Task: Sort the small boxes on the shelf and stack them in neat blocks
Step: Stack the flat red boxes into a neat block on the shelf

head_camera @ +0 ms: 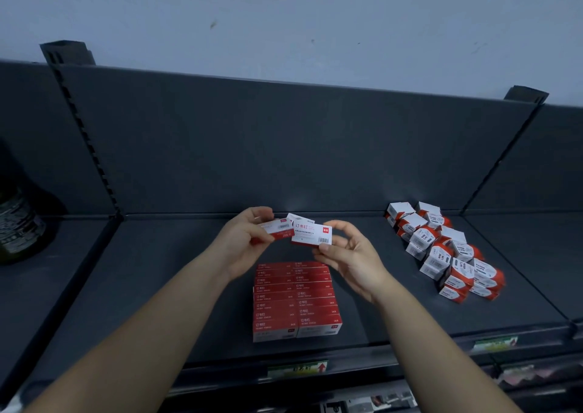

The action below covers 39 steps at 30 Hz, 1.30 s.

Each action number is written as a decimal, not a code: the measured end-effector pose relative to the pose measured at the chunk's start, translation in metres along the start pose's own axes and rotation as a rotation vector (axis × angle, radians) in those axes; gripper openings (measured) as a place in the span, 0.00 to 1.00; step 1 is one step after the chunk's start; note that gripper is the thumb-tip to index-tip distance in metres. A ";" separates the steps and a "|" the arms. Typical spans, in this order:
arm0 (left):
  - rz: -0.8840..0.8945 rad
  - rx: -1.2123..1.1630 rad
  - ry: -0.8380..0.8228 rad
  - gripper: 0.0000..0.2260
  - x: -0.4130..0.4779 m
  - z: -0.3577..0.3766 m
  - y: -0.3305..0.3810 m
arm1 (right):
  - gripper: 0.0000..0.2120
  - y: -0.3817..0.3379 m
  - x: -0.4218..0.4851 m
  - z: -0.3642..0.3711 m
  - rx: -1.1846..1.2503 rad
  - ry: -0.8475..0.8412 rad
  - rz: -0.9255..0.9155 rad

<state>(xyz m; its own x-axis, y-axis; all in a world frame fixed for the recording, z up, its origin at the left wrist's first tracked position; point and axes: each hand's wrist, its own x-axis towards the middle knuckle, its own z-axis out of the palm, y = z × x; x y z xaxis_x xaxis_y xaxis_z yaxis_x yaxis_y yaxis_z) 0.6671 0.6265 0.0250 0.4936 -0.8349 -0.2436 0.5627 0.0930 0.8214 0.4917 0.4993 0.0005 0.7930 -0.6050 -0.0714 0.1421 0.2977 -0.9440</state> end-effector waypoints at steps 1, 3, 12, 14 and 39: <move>0.004 0.034 0.002 0.22 -0.001 -0.001 0.000 | 0.18 0.000 -0.001 0.000 0.003 -0.008 0.005; 0.017 0.095 0.003 0.26 -0.002 -0.003 0.000 | 0.18 0.000 -0.001 -0.001 0.006 -0.017 0.010; 0.090 0.069 0.055 0.29 -0.007 -0.005 -0.003 | 0.18 0.002 0.002 0.002 -0.016 -0.034 0.013; 0.081 0.014 0.028 0.28 -0.007 -0.006 -0.003 | 0.19 0.002 0.003 0.004 -0.010 -0.031 -0.003; 0.098 0.244 0.098 0.12 0.006 -0.026 -0.005 | 0.13 0.003 0.019 0.019 -0.230 0.039 -0.071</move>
<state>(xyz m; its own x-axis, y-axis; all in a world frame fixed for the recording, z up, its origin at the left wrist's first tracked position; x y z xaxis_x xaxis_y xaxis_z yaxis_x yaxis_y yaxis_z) 0.6847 0.6347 0.0061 0.6062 -0.7708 -0.1958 0.3387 0.0274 0.9405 0.5183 0.5033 0.0026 0.7618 -0.6477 -0.0108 0.0543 0.0804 -0.9953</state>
